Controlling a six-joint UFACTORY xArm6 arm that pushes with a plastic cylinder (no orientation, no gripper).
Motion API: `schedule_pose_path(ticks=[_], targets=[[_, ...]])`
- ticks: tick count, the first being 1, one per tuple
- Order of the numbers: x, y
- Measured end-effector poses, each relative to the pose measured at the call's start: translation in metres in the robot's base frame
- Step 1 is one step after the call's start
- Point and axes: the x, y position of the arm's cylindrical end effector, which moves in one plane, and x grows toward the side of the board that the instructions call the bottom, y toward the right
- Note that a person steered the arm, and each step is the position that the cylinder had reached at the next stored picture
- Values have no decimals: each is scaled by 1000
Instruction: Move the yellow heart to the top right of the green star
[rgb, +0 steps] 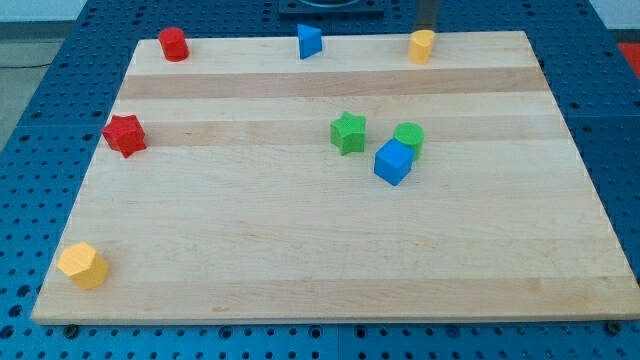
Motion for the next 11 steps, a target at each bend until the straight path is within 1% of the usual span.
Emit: schedule_pose_path(ticks=[1,2,3,5,7,9,10,11], targets=[[13,-13],[10,28],[-1,38],[12,32],[44,42],[75,98],[87,97],[69,75]])
